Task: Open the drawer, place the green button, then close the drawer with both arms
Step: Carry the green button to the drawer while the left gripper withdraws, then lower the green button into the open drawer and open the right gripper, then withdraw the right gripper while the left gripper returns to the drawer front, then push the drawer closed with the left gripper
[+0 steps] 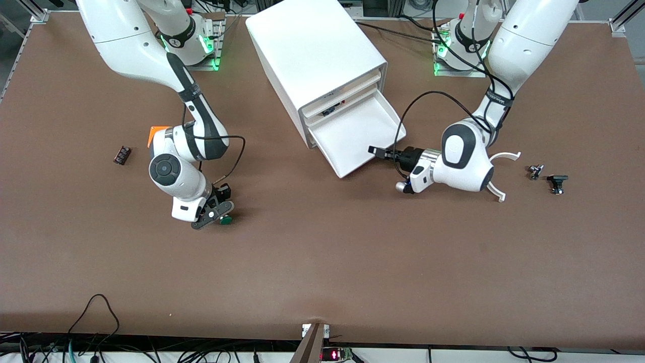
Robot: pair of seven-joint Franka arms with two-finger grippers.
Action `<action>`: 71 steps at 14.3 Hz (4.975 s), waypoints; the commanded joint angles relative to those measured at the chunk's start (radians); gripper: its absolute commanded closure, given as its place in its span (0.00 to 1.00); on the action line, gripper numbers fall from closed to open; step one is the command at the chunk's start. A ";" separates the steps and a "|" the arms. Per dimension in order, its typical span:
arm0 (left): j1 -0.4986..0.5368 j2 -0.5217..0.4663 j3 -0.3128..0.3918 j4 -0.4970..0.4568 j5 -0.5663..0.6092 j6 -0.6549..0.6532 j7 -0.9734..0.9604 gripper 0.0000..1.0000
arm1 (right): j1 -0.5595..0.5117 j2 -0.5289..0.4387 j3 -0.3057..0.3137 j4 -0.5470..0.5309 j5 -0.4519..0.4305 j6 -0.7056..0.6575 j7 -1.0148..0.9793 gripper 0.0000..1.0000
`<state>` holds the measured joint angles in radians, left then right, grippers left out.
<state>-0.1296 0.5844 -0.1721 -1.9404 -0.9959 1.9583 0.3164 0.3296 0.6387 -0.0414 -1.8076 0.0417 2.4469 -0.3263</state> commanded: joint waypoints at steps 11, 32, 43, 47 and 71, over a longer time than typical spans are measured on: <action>0.226 -0.475 0.063 0.003 0.403 0.131 -0.028 0.00 | 0.187 -0.060 0.086 0.376 0.017 -0.180 -0.199 0.71; 0.197 -0.577 0.120 0.227 0.978 -0.285 -0.385 0.00 | 0.554 0.099 0.107 0.502 -0.132 -0.296 -0.605 0.69; 0.199 -0.566 0.131 0.229 0.967 -0.285 -0.373 0.00 | 0.565 0.033 0.046 0.560 -0.152 -0.325 -0.176 0.00; 0.197 -0.491 0.123 0.229 0.981 -0.282 -0.367 0.00 | 0.501 -0.066 -0.018 0.560 -0.146 -0.327 -0.142 0.00; -0.090 -0.230 -0.154 -0.251 0.893 0.522 -1.094 0.00 | -0.311 -0.496 -0.034 0.283 -0.081 -0.900 0.500 0.00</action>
<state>-0.2170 0.3850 -0.2891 -2.1445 -0.0904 2.4706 -0.7720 0.0159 0.2113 -0.0934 -1.4574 -0.0323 1.5864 0.1783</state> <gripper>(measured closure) 0.000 0.000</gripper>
